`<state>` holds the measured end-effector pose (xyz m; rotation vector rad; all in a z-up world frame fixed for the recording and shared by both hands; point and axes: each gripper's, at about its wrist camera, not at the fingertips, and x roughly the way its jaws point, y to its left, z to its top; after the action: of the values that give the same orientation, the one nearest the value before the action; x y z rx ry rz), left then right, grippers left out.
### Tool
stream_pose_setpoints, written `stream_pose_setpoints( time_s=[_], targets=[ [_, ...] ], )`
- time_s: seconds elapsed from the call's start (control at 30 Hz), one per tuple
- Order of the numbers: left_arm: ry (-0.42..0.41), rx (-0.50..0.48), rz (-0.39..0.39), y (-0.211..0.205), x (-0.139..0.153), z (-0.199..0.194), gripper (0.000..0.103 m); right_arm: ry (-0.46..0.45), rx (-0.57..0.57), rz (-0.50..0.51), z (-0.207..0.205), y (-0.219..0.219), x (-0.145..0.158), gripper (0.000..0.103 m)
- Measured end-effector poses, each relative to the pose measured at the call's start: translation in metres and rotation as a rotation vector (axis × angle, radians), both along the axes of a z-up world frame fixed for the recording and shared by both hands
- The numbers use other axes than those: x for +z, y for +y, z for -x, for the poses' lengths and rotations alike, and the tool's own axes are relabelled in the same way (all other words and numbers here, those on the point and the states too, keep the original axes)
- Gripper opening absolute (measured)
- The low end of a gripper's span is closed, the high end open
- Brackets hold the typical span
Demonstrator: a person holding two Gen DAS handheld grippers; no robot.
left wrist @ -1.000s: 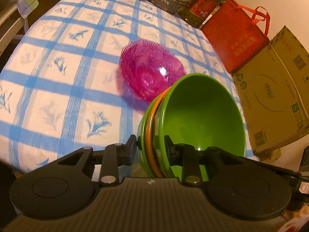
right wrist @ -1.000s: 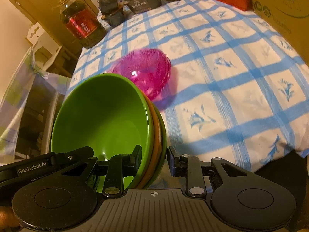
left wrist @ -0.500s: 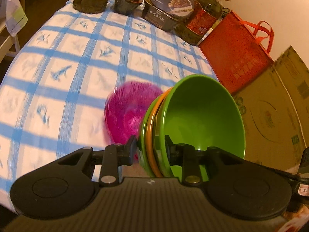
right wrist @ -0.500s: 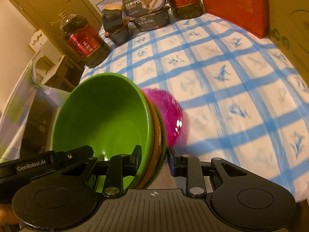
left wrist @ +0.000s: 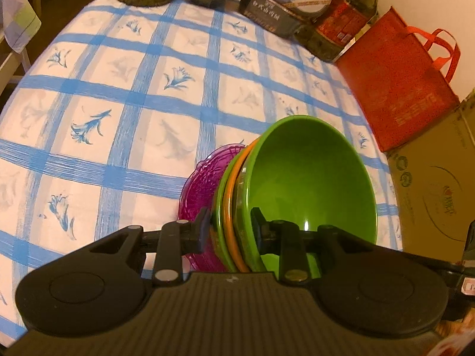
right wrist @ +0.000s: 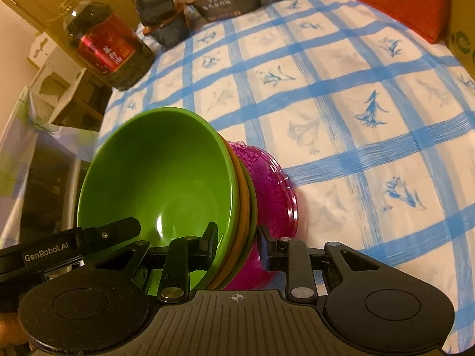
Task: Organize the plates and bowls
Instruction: 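Lower the bowl stack onto the pink plate stack with both tools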
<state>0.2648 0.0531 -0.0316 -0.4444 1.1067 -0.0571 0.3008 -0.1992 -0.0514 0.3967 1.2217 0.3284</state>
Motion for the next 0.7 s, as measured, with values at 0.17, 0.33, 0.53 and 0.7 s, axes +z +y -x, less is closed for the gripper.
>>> stream_pose_setpoints(
  time_s=[0.17, 0.33, 0.53, 0.7],
  targets=[
    [0.017, -0.005, 0.006, -0.001, -0.013, -0.005, 0.024, 0.021, -0.010, 0.012, -0.006, -0.002, -0.013, 0.029],
    [0.015, -0.011, 0.000, -0.002, -0.017, -0.009, 0.024, 0.016, 0.003, 0.018, -0.009, 0.000, -0.013, 0.029],
    [0.002, -0.004, 0.011, 0.001, -0.016, -0.008, 0.028, 0.009, 0.002, -0.023, -0.008, -0.003, -0.013, 0.043],
    [-0.026, 0.006, 0.014, 0.003, -0.008, -0.002, 0.042, -0.047, 0.005, -0.024, -0.002, -0.004, -0.003, 0.059]
  ],
)
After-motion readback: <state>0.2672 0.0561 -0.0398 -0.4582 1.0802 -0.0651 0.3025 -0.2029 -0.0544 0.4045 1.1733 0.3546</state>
